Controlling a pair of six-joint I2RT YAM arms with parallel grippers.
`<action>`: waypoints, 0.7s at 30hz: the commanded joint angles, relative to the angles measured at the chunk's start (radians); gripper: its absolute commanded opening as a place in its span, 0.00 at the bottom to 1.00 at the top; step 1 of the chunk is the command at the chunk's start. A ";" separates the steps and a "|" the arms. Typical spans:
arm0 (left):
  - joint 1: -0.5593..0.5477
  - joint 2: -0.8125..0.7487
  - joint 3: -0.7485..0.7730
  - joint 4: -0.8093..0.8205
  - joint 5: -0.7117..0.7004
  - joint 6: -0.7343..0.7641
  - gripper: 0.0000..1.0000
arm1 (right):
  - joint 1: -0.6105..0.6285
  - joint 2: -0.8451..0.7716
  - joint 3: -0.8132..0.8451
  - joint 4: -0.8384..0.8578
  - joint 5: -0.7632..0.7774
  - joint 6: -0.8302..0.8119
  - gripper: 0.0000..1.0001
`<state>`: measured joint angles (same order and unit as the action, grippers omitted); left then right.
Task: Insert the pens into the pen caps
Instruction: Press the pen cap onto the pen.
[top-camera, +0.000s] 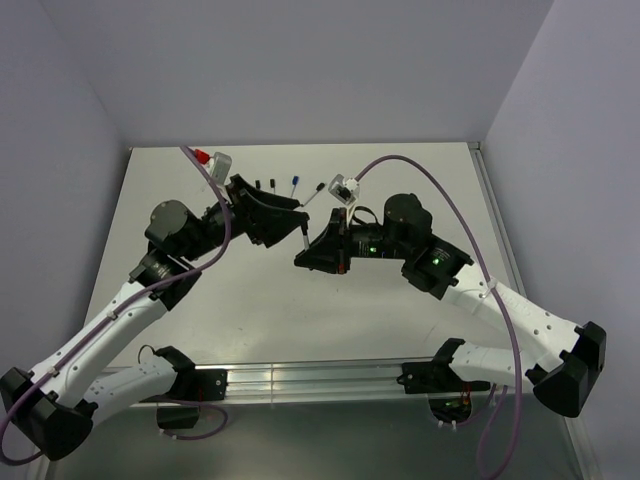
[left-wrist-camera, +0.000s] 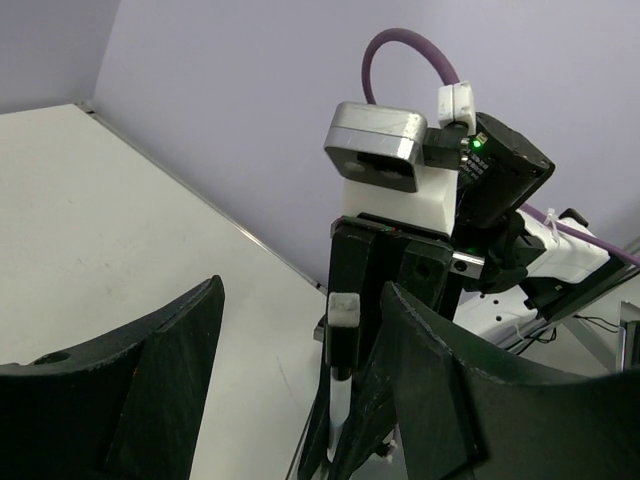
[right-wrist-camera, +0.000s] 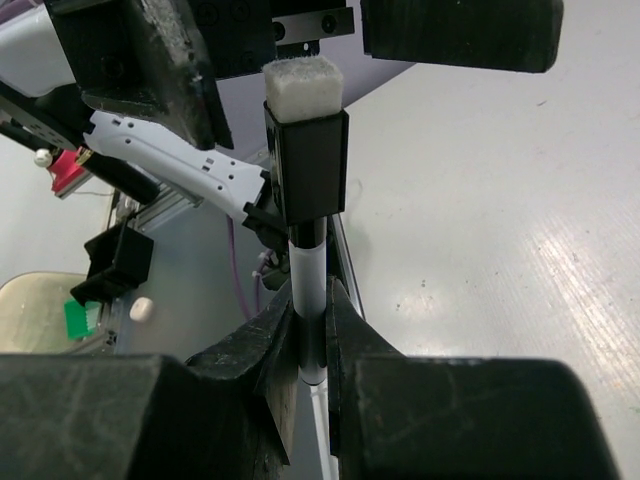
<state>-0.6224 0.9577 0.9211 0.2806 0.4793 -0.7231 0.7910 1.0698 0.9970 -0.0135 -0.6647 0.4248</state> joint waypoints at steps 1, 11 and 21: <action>0.003 0.009 0.035 0.083 0.065 -0.024 0.69 | 0.013 -0.001 0.054 0.026 0.008 -0.021 0.00; 0.001 0.030 0.019 0.109 0.122 -0.047 0.66 | 0.016 0.010 0.061 0.021 0.014 -0.023 0.00; 0.003 0.047 0.015 0.121 0.170 -0.061 0.59 | 0.017 0.018 0.063 0.021 0.019 -0.024 0.00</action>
<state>-0.6224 1.0016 0.9211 0.3473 0.6128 -0.7761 0.8005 1.0893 1.0100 -0.0158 -0.6540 0.4210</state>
